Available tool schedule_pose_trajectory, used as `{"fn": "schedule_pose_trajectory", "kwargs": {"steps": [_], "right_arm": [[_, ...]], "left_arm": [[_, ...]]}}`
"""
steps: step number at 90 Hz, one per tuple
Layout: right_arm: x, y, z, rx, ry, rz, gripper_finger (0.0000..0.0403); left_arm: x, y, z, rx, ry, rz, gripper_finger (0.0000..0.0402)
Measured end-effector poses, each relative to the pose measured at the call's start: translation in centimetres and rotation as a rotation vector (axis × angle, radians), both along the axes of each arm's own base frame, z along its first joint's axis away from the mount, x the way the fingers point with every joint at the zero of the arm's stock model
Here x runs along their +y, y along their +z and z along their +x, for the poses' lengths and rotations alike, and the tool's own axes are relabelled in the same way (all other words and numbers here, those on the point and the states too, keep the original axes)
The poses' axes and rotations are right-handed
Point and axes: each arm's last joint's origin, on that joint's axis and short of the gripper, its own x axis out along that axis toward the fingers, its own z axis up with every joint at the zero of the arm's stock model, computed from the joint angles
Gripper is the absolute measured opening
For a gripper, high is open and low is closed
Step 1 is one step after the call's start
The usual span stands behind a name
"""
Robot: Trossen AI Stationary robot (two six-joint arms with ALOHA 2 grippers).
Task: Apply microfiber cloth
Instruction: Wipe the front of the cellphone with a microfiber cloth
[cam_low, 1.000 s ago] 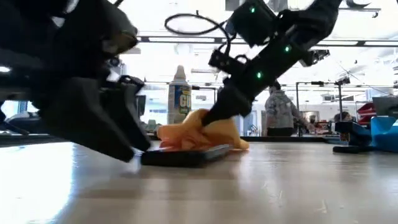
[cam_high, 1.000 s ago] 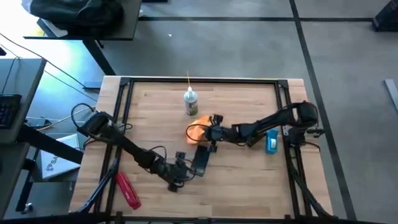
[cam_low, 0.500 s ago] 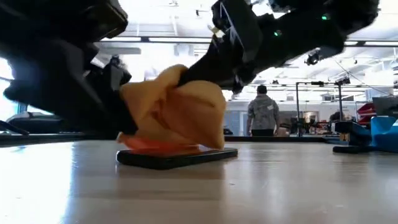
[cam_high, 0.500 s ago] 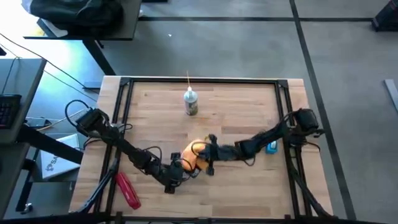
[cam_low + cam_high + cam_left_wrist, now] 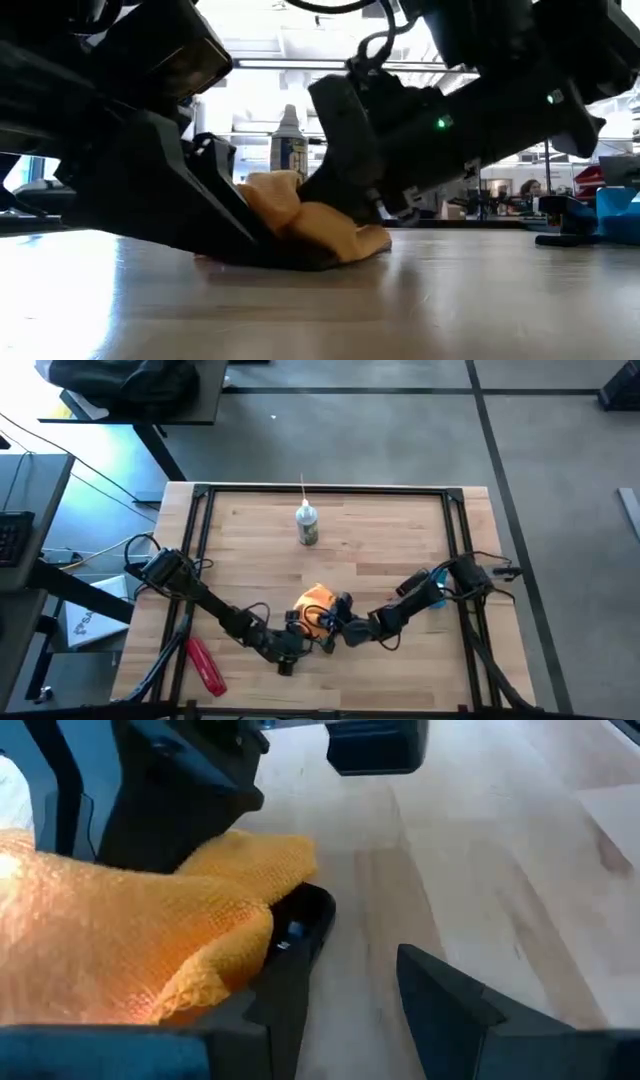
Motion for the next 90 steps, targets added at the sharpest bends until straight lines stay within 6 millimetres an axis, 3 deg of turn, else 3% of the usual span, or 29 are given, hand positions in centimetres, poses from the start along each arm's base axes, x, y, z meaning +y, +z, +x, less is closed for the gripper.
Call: {"fn": "schedule_pose_trajectory", "kwargs": {"steps": [25,61,79,90], "right_arm": [[-1.4,0.7,-2.1,0.189,-0.150,-0.233,0.0000],[0.6,0.6,-1.6,0.051,-0.071,-0.114,0.0000],[-0.2,0.9,-1.8,-0.002,-0.251,-0.175,0.0000],[-0.5,3.0,-2.4,-0.034,-0.374,-0.282,0.0000]], "left_arm": [[0.1,-0.2,-0.1,0.001,0.026,-0.029,0.0133],[0.3,0.4,0.2,-0.018,0.037,-0.026,0.0133],[0.0,3.0,-0.3,-0.135,0.103,0.068,0.0133],[-0.1,3.1,-0.2,-0.157,0.130,0.078,0.0133]]}}
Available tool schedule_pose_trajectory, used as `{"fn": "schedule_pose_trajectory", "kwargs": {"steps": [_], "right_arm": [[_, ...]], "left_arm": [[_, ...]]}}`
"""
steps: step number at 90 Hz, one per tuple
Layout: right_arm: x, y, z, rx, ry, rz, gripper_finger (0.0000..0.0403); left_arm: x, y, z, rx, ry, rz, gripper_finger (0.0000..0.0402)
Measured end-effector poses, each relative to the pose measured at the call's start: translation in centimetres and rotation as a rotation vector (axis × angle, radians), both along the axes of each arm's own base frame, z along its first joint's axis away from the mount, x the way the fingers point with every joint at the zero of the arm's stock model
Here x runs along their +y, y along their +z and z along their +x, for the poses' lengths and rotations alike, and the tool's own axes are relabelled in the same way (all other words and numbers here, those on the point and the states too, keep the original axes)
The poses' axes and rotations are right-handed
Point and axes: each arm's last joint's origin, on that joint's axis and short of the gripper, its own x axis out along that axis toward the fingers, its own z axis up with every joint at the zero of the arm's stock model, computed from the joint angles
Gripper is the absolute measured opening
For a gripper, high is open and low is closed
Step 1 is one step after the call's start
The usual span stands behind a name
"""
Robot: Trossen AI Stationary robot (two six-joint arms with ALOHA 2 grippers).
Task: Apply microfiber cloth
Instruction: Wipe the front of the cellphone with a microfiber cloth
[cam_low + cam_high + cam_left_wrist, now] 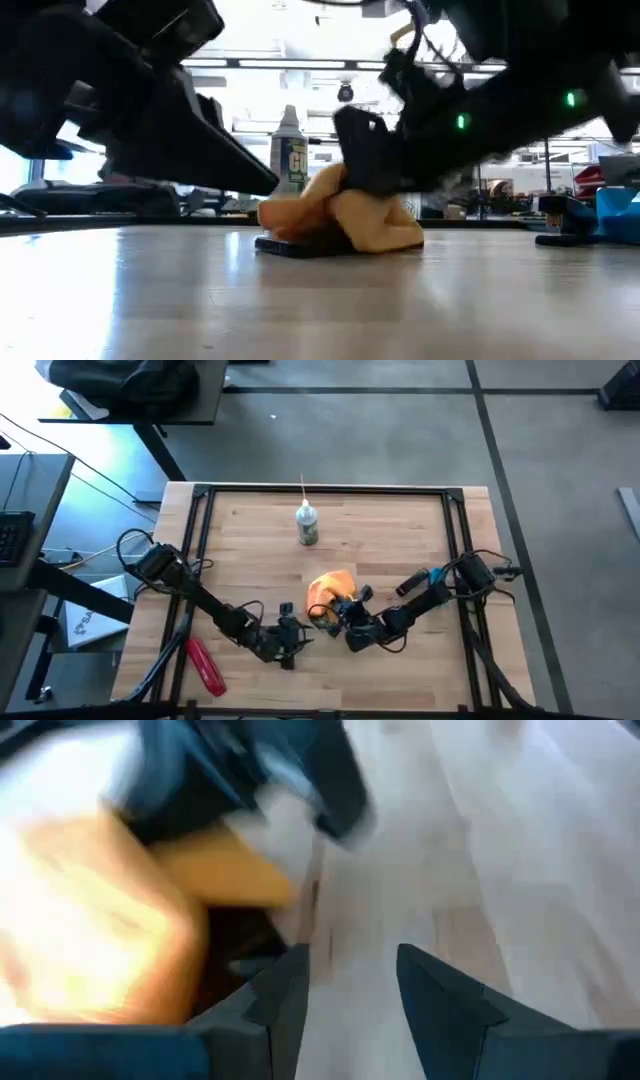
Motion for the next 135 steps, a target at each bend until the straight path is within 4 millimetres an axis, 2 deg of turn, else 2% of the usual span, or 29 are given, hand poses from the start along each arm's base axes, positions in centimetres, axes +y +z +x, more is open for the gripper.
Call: {"fn": "schedule_pose_trajectory", "kwargs": {"steps": [24,35,44,57,74,85,92,101,118,125,135], "right_arm": [[-1.8,6.8,-3.4,0.105,-0.100,-0.155,0.0000],[-2.4,7.7,-5.0,0.173,-0.078,-0.088,0.0000],[-2.1,6.8,-5.5,0.215,-0.053,-0.017,0.0000],[-0.5,4.1,-5.0,0.135,-0.007,0.046,0.0000],[1.1,0.8,-2.1,0.070,0.144,0.094,0.0000],[1.2,-1.1,0.0,0.040,0.261,0.149,0.0000],[0.9,-2.1,0.5,0.031,0.263,0.172,0.0000],[0.3,-2.9,0.0,0.018,0.186,0.191,0.0000],[-0.7,-4.2,-2.9,-0.052,-0.049,0.186,0.0000],[-0.6,-4.5,-3.4,-0.092,-0.073,0.209,0.0000],[-0.3,-4.3,-3.2,-0.089,-0.047,0.197,0.0000]], "left_arm": [[0.6,-0.8,0.4,0.002,0.029,0.063,0.0133],[1.6,-0.4,1.2,-0.047,0.102,0.043,0.0133],[2.6,-0.3,1.9,-0.066,0.143,-0.001,0.0133],[3.6,-0.8,2.1,-0.043,0.158,-0.051,0.0133],[3.8,-2.4,2.1,0.024,0.152,-0.108,0.0133],[3.8,-3.1,2.3,0.027,0.163,-0.123,0.0133],[3.8,-3.3,2.3,0.032,0.174,-0.132,0.0133],[3.7,-3.3,2.2,0.040,0.171,-0.130,0.0133],[3.7,-3.4,2.1,0.046,0.170,-0.134,0.0133],[3.6,-3.4,2.1,0.047,0.169,-0.134,0.0133],[3.7,-3.5,2.1,0.049,0.169,-0.134,0.0133]]}}
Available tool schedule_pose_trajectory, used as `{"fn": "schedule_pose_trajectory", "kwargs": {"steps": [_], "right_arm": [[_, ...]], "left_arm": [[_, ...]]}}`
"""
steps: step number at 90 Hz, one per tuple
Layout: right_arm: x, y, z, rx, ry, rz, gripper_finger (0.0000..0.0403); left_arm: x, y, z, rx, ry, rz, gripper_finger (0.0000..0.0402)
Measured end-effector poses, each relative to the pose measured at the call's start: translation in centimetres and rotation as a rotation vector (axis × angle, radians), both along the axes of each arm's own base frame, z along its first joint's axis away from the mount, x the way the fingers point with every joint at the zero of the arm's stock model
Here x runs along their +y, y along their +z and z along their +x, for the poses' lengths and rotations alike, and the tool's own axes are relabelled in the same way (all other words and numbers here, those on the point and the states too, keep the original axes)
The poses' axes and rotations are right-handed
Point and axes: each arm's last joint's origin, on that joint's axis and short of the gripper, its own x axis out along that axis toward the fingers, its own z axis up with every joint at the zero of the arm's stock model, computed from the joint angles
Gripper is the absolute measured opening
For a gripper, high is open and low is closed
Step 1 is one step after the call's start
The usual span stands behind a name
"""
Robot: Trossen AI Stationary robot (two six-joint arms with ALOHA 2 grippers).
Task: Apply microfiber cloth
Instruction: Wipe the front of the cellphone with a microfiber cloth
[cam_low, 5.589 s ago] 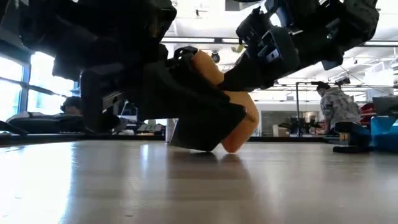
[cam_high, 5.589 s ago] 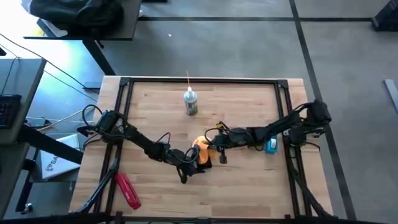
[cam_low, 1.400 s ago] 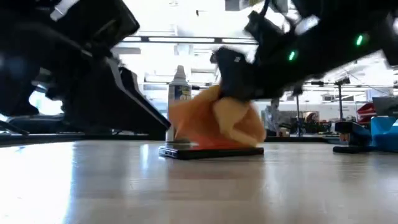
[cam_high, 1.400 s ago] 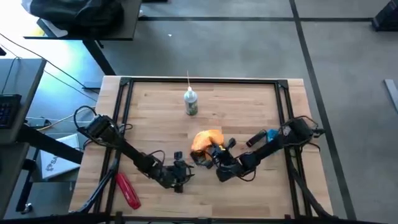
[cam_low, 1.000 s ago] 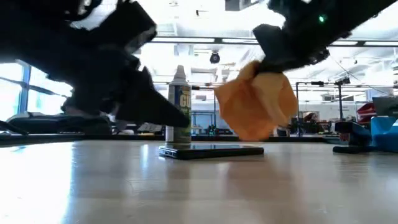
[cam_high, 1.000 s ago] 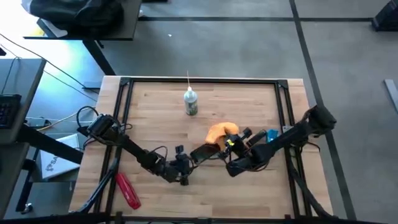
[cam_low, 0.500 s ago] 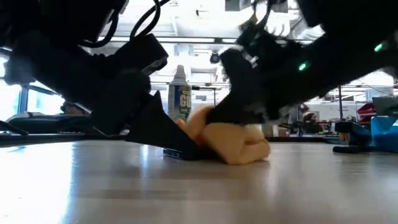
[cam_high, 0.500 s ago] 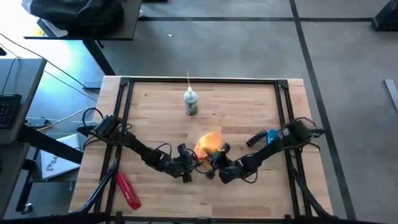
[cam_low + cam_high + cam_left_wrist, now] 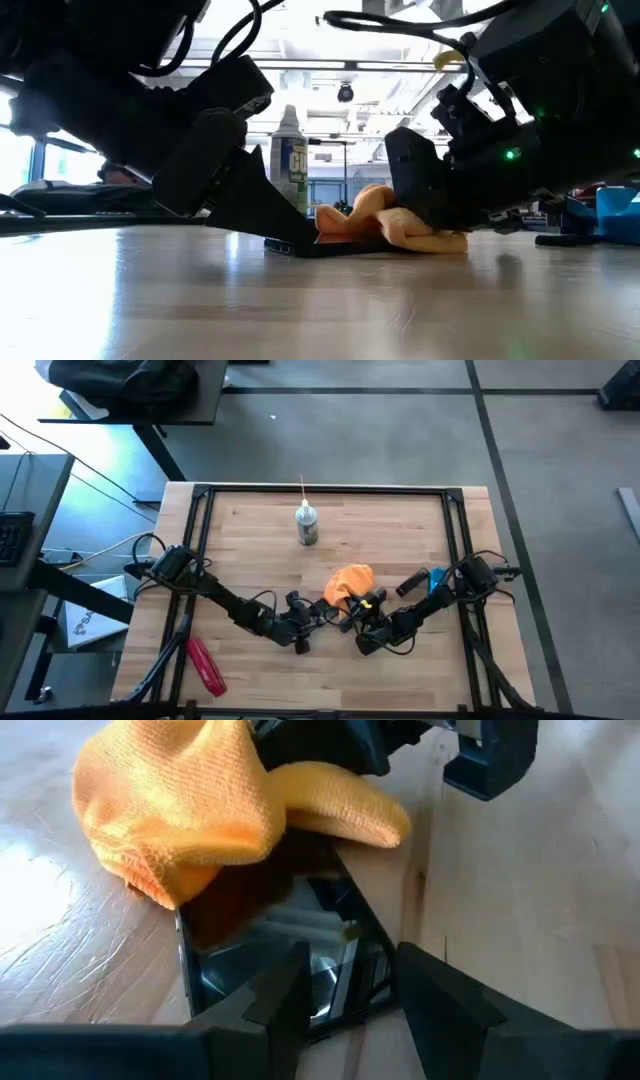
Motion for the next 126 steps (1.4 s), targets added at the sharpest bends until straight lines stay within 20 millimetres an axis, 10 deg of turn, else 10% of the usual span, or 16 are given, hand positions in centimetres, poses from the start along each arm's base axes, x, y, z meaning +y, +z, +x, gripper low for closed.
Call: {"fn": "schedule_pose_trajectory", "kwargs": {"steps": [28,73,126], "right_arm": [[0.8,1.2,3.4,0.068,0.274,-0.006,0.0000],[-3.0,0.2,6.2,0.154,0.195,-0.137,0.0000],[-3.1,4.4,-4.2,0.560,-0.163,-0.249,0.0000]], "left_arm": [[0.4,0.1,0.3,-0.010,-0.007,0.002,0.0133],[0.4,0.1,0.3,-0.016,-0.005,0.022,0.0133],[0.3,0.0,0.2,-0.012,-0.006,-0.004,0.0133]]}}
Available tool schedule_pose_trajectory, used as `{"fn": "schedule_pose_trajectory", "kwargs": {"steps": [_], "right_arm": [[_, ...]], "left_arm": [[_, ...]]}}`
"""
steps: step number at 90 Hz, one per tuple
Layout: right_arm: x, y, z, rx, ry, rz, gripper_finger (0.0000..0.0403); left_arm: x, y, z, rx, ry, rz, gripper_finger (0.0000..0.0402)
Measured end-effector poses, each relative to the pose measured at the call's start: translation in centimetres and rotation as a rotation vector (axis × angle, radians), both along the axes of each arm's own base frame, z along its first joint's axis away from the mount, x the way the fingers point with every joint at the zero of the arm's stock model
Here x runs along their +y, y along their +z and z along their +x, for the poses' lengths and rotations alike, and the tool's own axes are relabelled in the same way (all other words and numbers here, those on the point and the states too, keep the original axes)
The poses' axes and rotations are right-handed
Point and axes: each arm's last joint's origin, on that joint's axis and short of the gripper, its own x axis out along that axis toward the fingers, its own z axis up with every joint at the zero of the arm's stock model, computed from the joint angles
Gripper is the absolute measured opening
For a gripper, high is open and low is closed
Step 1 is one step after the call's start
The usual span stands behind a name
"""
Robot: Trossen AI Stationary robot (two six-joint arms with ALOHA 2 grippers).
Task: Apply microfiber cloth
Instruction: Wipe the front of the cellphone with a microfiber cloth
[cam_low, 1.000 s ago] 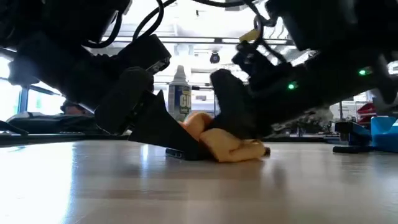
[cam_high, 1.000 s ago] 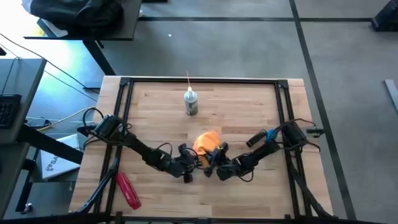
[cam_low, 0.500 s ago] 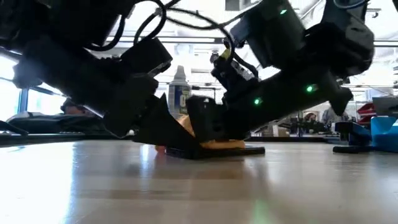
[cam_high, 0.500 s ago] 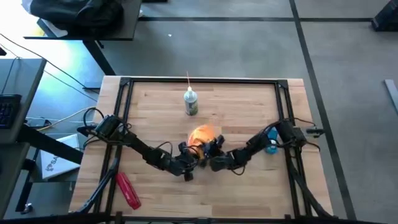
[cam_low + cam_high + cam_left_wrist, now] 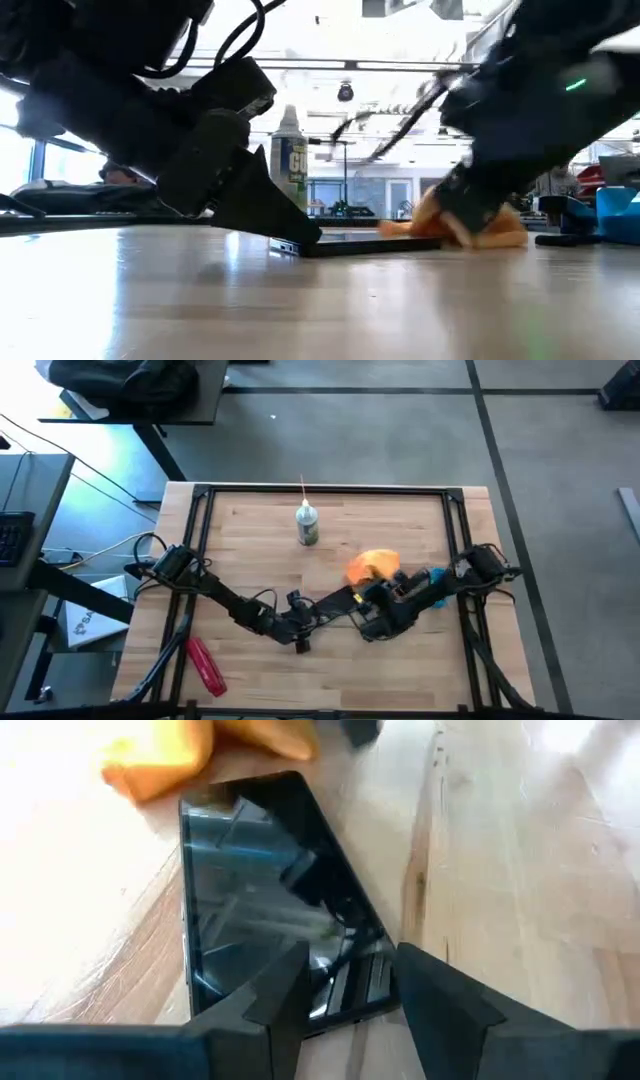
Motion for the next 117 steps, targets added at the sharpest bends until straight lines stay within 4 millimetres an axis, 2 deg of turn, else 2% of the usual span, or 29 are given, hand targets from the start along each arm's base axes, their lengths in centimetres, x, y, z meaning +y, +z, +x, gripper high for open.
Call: {"fn": "schedule_pose_trajectory", "kwargs": {"steps": [7,15,34,49,60,76,98,108,117], "right_arm": [[1.2,0.4,-0.4,-0.122,0.013,0.017,0.0000],[2.9,0.3,0.3,-0.282,0.053,0.076,0.0000],[6.0,-1.5,4.5,-0.482,0.209,0.195,0.0000],[6.1,-2.5,7.7,-0.558,0.354,0.280,0.0000],[5.5,-3.0,8.3,-0.552,0.380,0.312,0.0000],[5.4,-3.5,6.6,-0.423,0.295,0.216,0.0000],[3.5,-1.5,1.1,-0.212,0.095,0.103,0.0000],[2.8,0.0,-0.9,-0.209,0.024,0.064,0.0000],[3.0,0.7,-1.4,-0.281,0.024,0.053,0.0000]], "left_arm": [[0.0,0.0,0.0,0.000,0.000,0.000,0.0133],[0.0,0.0,0.0,0.000,0.001,0.000,0.0133],[0.0,0.0,0.0,-0.002,0.006,0.003,0.0133],[0.0,0.0,0.0,-0.003,0.007,0.003,0.0133],[0.1,0.0,0.0,-0.003,0.012,0.005,0.0133],[0.0,0.0,0.0,-0.004,0.017,-0.007,0.0133],[0.0,0.0,-0.1,-0.004,0.015,-0.006,0.0133],[-0.1,0.2,0.0,-0.014,0.012,-0.010,0.0133],[-0.2,1.2,-0.1,-0.024,-0.015,0.000,0.0133]]}}
